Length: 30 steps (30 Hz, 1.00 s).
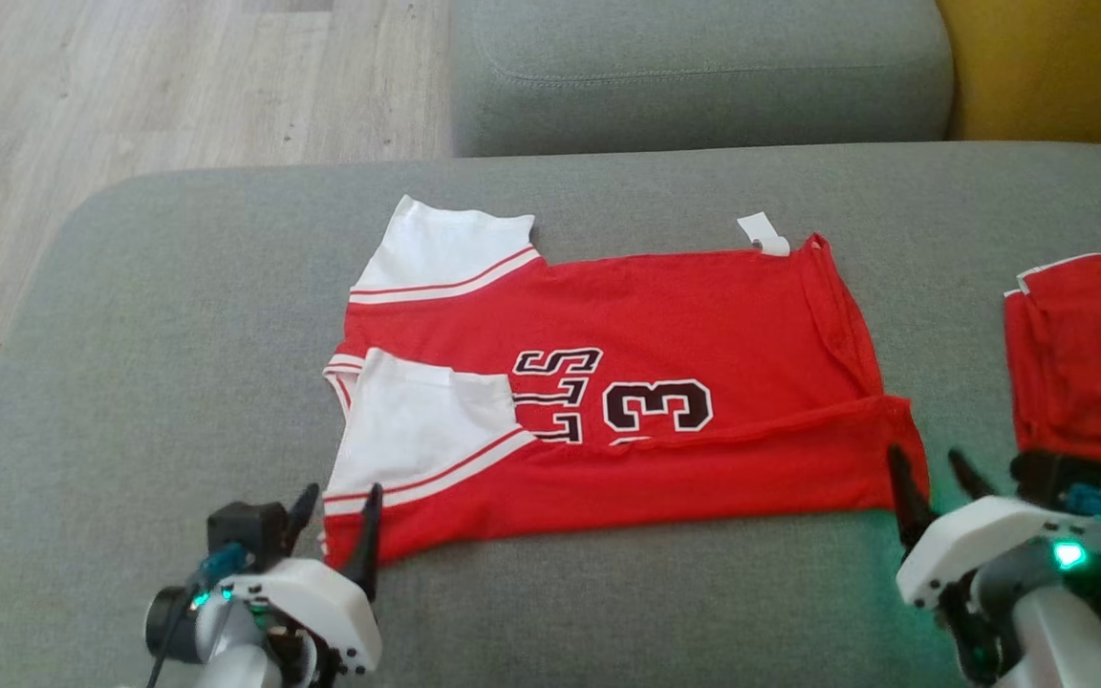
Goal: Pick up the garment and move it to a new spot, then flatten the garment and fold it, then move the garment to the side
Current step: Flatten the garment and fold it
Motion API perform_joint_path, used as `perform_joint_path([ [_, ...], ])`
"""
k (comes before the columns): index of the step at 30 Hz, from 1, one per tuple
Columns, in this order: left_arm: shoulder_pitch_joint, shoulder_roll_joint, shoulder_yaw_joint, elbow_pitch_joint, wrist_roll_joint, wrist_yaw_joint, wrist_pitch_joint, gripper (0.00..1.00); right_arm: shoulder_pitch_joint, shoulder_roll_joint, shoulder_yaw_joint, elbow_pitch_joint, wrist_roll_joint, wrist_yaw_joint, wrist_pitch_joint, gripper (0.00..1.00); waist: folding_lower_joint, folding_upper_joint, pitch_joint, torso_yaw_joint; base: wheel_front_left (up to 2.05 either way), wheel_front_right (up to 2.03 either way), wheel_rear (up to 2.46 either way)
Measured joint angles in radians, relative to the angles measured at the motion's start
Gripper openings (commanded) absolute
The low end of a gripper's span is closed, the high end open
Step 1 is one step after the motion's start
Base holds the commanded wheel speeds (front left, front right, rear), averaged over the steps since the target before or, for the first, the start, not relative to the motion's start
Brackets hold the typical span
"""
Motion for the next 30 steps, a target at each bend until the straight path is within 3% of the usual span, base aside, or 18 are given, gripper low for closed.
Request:
perform_joint_path([
  [8, -0.005, -0.001, 0.061, -0.146, -0.037, 0.040, -0.088, 1.00, 0.016, 0.004, -0.003, -0.232, -0.011, 0.000, -0.100, 1.00, 0.0000, 0.0000, 0.031, -0.015, 0.00, 0.00, 0.00],
  [16, -0.130, 0.017, 0.060, -0.173, -0.037, 0.006, -0.085, 1.00, -0.002, 0.009, 0.013, -0.318, -0.023, 0.000, -0.121, 1.00, 0.0000, 0.0000, 0.104, -0.033, 0.00, 0.00, 0.00],
  [24, -0.469, 0.140, -0.025, -0.030, -0.042, -0.054, 0.151, 1.00, -0.175, -0.019, 0.057, -0.372, -0.027, 0.000, -0.088, 1.00, 0.0002, -0.0001, 0.238, -0.059, 0.00, 0.00, 0.00],
  [30, -0.718, 0.225, -0.127, 0.065, -0.169, -0.055, 0.299, 1.00, -0.298, -0.042, 0.093, -0.383, -0.018, 0.000, -0.076, 1.00, 0.0004, -0.0001, 0.349, -0.095, 0.00, 0.00, 0.00],
])
